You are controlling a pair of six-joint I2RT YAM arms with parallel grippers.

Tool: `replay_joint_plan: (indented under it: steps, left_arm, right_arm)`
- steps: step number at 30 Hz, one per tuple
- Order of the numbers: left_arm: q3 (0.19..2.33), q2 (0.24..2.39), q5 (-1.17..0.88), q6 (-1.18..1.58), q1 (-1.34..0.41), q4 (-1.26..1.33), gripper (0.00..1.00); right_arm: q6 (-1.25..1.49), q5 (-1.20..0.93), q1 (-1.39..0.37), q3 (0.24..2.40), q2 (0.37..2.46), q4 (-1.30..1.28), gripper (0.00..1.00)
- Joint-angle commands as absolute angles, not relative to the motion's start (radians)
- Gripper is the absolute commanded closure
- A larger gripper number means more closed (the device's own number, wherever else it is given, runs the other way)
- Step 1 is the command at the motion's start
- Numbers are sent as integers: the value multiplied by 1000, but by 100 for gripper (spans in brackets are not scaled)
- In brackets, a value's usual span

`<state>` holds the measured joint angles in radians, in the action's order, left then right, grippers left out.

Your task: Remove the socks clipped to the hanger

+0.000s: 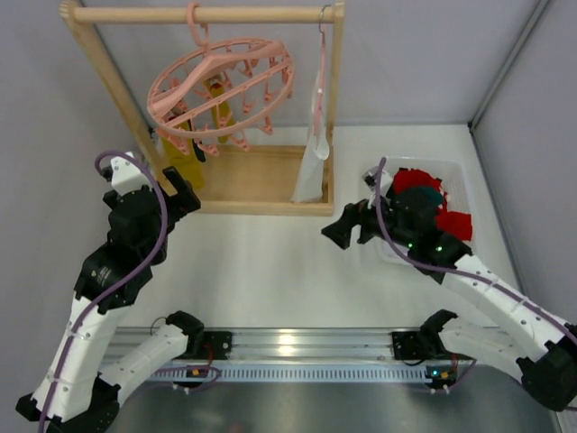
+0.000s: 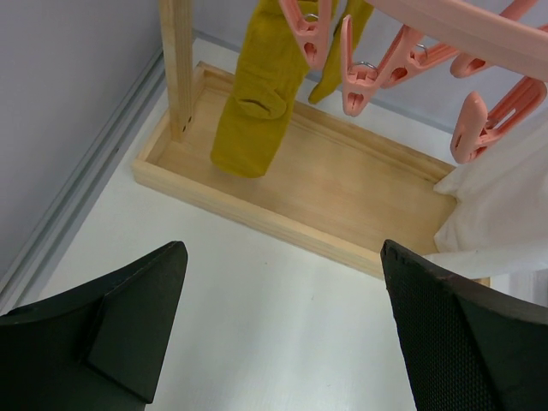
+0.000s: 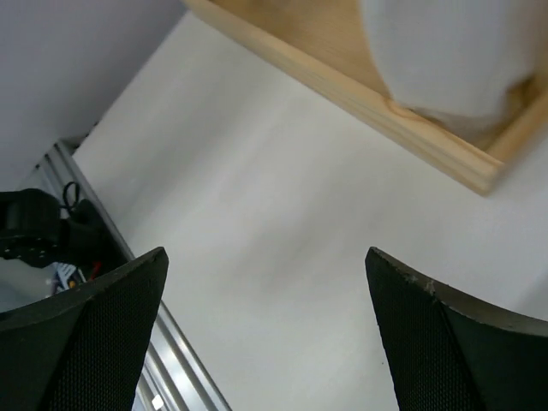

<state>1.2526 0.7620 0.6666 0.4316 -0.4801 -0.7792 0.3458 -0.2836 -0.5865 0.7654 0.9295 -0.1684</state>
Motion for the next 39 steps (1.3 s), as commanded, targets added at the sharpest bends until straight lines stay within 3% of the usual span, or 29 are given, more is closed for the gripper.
replay_joint_plan:
  steps: [1, 9, 13, 19, 22, 29, 33, 39]
  left_arm:
    - [1244, 758, 725, 463, -482, -758, 2]
    - [1214, 767, 796, 457, -483, -740, 2]
    - [1181, 813, 721, 433, -482, -733, 1]
    - [993, 766, 531, 477, -483, -625, 1]
    - [826, 741, 500, 503, -480, -418, 1]
    - [510, 824, 437, 485, -405, 148, 2]
    - [463, 931, 319, 347, -231, 484, 1]
    - [532, 1143, -33, 342, 88, 615, 2]
  right_arm:
    - [411, -336, -710, 759, 992, 182, 7]
    - [359, -183, -1002, 972, 1353, 298, 9]
    - [354, -170, -1040, 996, 1379, 325, 9]
    - [310, -37, -1039, 894, 1221, 284, 6]
    - [293, 53, -1025, 813, 1112, 255, 4]
    - [288, 35, -944, 677, 907, 255, 1]
    - [276, -53, -881, 638, 833, 239, 1]
    - [269, -169, -805, 629, 795, 192, 1]
